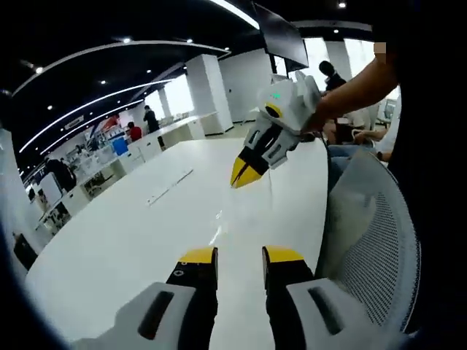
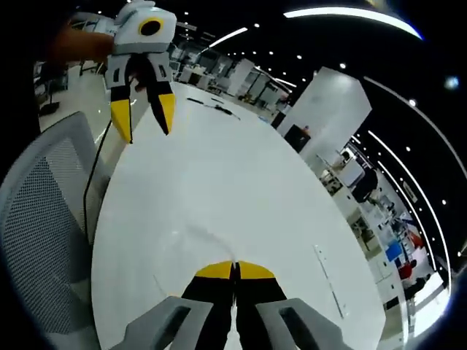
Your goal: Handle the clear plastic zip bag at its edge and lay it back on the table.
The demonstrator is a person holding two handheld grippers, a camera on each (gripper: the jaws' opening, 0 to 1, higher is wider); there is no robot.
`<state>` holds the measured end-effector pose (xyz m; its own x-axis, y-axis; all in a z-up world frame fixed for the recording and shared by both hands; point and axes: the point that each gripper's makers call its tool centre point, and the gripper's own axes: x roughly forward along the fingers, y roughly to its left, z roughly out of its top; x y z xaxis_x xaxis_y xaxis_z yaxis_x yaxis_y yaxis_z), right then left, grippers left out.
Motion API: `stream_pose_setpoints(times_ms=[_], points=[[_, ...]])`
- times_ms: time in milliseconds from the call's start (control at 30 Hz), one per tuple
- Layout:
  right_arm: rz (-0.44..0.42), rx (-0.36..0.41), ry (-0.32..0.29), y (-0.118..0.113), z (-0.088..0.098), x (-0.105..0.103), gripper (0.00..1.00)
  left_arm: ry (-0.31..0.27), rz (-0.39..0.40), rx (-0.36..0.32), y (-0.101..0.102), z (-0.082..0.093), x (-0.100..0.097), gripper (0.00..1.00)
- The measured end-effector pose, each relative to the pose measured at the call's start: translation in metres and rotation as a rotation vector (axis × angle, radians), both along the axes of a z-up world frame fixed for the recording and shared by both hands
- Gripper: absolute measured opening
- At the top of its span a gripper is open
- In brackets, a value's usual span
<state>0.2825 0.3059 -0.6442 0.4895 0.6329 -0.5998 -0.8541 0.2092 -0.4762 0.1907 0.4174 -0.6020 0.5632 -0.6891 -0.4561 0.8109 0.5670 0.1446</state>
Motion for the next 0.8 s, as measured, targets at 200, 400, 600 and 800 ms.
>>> stream_pose_setpoints(times_ms=[200, 400, 600, 800], points=[[0.013, -0.037, 0.003, 0.000, -0.022, 0.010, 0.00, 0.011, 0.047, -0.006, 0.016, -0.011, -0.003, 0.26], [0.014, -0.064, 0.030, 0.002, -0.041, 0.015, 0.00, 0.017, 0.076, -0.014, 0.029, -0.023, -0.003, 0.28], [-0.014, -0.080, 0.080, 0.002, -0.058, 0.021, 0.00, 0.032, 0.078, -0.005, 0.029, -0.033, -0.008, 0.28], [-0.062, -0.090, 0.148, -0.001, -0.077, 0.027, 0.00, 0.038, 0.077, -0.006, 0.047, -0.044, -0.007, 0.29]])
